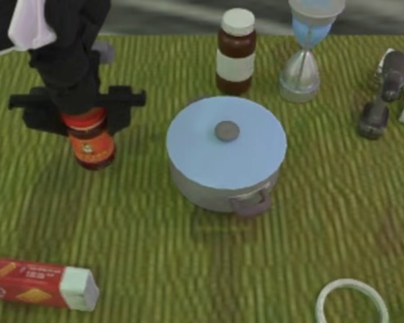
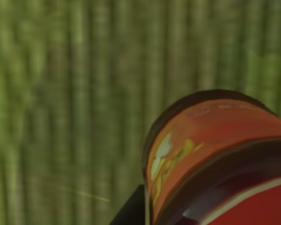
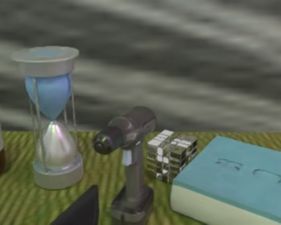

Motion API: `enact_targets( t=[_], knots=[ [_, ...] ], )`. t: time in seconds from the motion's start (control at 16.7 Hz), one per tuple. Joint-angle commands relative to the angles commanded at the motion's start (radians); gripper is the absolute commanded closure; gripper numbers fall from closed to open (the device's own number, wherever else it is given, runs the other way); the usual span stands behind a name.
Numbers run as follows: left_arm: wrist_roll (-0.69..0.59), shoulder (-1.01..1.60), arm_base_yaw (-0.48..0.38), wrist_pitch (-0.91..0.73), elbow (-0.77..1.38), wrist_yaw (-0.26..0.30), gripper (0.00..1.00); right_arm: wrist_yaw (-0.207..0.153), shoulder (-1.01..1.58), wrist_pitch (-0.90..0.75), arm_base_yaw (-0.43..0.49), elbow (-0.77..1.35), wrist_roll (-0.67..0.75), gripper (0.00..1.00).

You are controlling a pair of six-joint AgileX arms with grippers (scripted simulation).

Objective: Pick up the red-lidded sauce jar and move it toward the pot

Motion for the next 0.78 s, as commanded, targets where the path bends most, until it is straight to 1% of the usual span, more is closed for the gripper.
enact_targets(
  t=[0.36,0.66,0.78],
  knots=[
    [-0.009,0.003,-0.002,0.008,-0.011,-0.002,1.0,0.0,0.0,0.0,0.0,0.0,0.0,0.0],
    [-0.005,0.06,-0.001,0.144,-0.077,-0.001,1.0,0.0,0.0,0.0,0.0,0.0,0.0,0.0],
    [-0.005,0.077,0.0,0.172,-0.094,-0.001,1.0,0.0,0.0,0.0,0.0,0.0,0.0,0.0]
  ],
)
